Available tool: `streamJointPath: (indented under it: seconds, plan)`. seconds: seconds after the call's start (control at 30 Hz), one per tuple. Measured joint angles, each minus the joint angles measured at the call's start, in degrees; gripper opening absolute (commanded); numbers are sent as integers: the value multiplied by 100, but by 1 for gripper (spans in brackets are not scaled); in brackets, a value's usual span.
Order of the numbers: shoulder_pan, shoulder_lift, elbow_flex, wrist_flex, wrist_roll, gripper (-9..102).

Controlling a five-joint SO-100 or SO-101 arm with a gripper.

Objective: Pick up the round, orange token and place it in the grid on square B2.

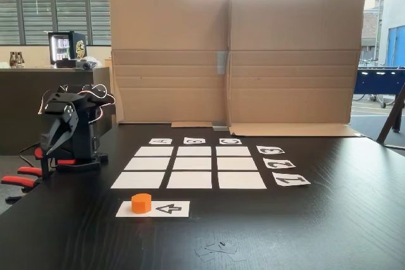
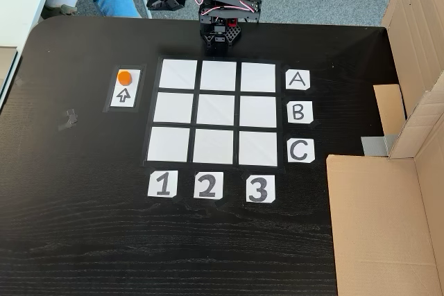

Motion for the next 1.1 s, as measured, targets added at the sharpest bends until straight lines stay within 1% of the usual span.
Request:
streamJointPath:
  seconds: [0.13,0.27,0.3,0.43,0.5,0.53,0.57,0.7,0.9,1.1]
  plan:
    - [-229,-1494,-1564,422,0,-1]
    - [-404,-2206,-2276,650,0,0]
    - [-475,-2347,-2417,765,0,3]
    - [-712,-3621,-3814,1767,-53,14]
    - [-853,-4113,-4447,2136,-53,26]
    - [-923,-4289,-4685,2276,-53,34]
    - [-949,-4386,-4825,2355,-53,39]
    - [-1239,-4904,-5484,2733,-53,47]
    - [-1626,-5678,-6108,3270,-79,54]
    - [-1854,-6451,-6495,3489,-79,56]
